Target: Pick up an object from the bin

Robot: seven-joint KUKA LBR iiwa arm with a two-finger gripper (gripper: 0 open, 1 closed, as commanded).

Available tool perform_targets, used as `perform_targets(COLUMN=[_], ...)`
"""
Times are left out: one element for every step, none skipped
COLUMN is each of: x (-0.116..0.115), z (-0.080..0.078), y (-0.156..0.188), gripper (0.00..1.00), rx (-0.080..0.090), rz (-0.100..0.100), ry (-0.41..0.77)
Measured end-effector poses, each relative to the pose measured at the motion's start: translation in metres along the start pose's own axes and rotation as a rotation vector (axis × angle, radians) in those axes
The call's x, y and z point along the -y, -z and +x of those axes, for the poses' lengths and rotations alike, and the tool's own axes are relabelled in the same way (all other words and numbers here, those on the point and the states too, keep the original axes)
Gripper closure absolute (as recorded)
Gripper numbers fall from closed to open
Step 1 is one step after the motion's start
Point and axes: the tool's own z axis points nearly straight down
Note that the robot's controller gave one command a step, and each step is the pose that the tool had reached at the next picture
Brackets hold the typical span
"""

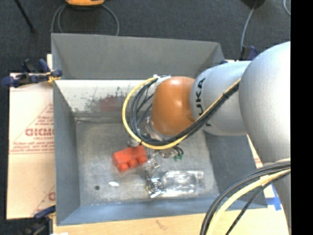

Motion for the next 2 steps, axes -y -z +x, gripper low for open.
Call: perform_targets(x=[0.000,-0.012], z=[-0.002,-0.015], y=[0.002,0.127], gripper=[1.00,1.00], rx=[0.006,-0.004], rz=[0.000,-0.003], ry=[0.003,-0.017])
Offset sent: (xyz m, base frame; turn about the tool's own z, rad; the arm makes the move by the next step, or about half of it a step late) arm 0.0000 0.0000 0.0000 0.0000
